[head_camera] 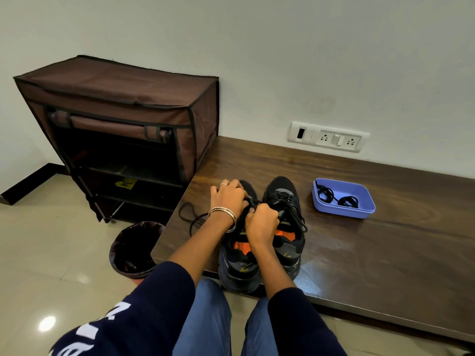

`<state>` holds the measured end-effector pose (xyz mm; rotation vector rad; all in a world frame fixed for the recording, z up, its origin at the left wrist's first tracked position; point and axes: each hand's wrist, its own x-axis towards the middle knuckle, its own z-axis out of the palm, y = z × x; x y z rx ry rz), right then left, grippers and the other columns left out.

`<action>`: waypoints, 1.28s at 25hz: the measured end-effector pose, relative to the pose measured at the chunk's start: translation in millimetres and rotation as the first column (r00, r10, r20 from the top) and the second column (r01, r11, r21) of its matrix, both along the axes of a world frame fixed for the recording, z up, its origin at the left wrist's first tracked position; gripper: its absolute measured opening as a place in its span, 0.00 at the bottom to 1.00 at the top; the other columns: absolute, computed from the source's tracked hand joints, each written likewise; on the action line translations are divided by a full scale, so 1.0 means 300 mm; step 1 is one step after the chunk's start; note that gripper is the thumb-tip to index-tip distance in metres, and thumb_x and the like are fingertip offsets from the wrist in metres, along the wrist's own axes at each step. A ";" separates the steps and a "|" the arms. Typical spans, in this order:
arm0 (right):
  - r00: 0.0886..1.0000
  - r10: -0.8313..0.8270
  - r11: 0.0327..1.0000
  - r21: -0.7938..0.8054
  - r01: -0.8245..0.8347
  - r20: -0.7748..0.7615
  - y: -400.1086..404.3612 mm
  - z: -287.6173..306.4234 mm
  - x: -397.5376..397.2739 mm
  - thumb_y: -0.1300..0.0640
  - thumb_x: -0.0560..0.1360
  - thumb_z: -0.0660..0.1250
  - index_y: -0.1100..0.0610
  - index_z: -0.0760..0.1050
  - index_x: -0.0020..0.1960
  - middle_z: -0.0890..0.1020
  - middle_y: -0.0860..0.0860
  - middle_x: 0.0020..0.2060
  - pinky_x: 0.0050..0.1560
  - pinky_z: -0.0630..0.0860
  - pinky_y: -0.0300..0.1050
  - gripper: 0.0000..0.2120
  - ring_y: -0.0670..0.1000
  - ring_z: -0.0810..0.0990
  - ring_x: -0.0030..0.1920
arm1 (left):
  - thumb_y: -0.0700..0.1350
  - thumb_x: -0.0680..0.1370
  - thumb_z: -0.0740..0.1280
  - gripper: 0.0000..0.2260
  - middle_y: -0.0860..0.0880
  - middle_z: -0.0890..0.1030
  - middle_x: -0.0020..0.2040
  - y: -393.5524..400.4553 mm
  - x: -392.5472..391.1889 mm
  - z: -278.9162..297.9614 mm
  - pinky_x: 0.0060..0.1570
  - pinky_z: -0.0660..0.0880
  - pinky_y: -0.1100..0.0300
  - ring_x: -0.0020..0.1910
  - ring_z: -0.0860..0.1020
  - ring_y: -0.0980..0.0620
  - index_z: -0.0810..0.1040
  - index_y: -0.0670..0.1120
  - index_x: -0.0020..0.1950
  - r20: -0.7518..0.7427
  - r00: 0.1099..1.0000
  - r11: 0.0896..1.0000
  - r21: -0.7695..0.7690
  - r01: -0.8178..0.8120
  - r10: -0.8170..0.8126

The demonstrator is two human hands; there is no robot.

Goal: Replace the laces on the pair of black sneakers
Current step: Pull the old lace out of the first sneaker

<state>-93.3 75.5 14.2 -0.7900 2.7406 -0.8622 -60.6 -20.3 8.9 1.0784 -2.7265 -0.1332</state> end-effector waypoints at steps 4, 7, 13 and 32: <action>1.000 -0.017 1.000 -0.026 0.017 -0.001 0.006 -0.002 0.000 0.63 0.80 0.58 0.66 0.77 0.51 0.81 0.62 0.48 0.48 0.75 0.50 0.10 0.62 0.80 0.51 | 0.46 0.81 0.59 0.11 0.49 0.75 0.60 0.019 -0.045 -0.004 0.57 0.65 0.48 0.61 0.73 0.45 0.79 0.47 0.58 0.104 0.994 0.987 -0.155 0.047 -0.031; 1.000 -0.004 1.000 -0.017 0.004 -0.001 0.006 0.000 0.006 0.63 0.79 0.58 0.66 0.76 0.50 0.81 0.63 0.48 0.48 0.76 0.51 0.09 0.63 0.80 0.51 | 0.45 0.80 0.57 0.12 0.43 0.76 0.59 -0.017 -0.011 0.000 0.54 0.69 0.49 0.56 0.76 0.39 0.74 0.41 0.58 -0.105 0.981 0.979 0.137 -0.149 0.164; 0.998 0.065 0.996 0.063 -0.063 -0.019 -0.005 0.008 0.031 0.65 0.79 0.58 0.66 0.76 0.52 0.80 0.62 0.50 0.40 0.74 0.47 0.09 0.62 0.81 0.51 | 0.45 0.76 0.60 0.14 0.39 0.83 0.50 -0.029 0.041 -0.037 0.45 0.71 0.54 0.50 0.78 0.39 0.82 0.38 0.49 -0.394 0.550 0.598 0.759 -0.257 0.737; 0.961 0.007 0.858 -0.494 0.137 0.277 -0.009 0.003 -0.018 0.60 0.77 0.64 0.61 0.81 0.56 0.84 0.54 0.48 0.49 0.72 0.39 0.11 0.51 0.81 0.51 | 0.52 0.70 0.75 0.15 0.46 0.80 0.44 0.029 0.094 0.048 0.46 0.76 0.54 0.44 0.78 0.47 0.81 0.42 0.48 -0.138 0.917 0.659 0.735 -0.158 0.373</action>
